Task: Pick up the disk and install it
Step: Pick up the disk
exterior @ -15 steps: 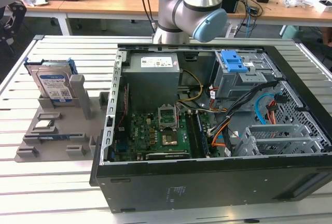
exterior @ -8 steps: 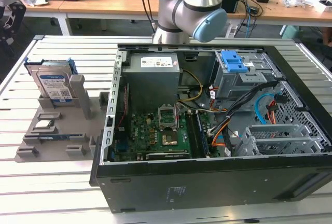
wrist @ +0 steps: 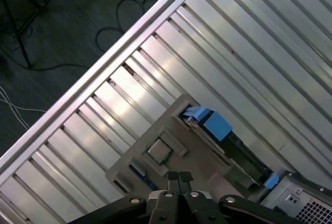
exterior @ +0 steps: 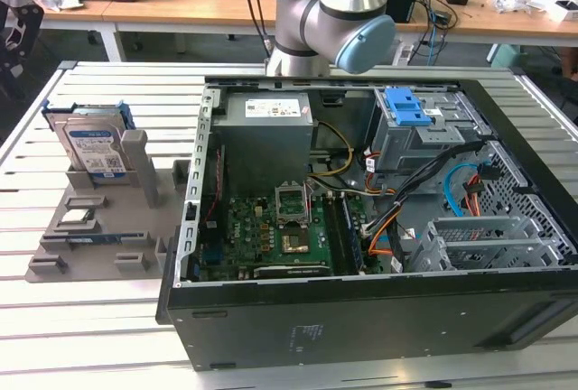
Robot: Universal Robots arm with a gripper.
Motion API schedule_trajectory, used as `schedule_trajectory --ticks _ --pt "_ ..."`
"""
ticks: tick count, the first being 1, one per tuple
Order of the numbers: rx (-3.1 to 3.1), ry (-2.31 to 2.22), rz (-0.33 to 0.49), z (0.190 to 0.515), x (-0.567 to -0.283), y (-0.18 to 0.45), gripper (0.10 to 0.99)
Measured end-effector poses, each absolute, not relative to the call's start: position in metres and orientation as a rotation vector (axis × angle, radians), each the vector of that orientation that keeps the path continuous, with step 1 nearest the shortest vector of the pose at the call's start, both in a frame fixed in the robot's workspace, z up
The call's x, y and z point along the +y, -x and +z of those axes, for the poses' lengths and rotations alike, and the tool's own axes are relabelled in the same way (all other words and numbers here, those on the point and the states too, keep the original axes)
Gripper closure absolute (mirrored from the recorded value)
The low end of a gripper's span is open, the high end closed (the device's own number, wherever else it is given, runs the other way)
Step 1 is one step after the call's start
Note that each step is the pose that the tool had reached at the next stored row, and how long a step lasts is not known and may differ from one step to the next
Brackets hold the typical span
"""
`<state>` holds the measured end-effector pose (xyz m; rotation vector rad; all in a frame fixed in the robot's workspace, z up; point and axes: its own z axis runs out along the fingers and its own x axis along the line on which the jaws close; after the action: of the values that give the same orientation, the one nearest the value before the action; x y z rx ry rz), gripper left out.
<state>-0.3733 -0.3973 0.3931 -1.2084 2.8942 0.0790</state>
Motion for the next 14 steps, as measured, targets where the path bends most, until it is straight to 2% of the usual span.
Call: schedule_trajectory --ticks 14 --pt "2.767 1.487 0.079 0.3931 -0.3973 0.3733 0.980"
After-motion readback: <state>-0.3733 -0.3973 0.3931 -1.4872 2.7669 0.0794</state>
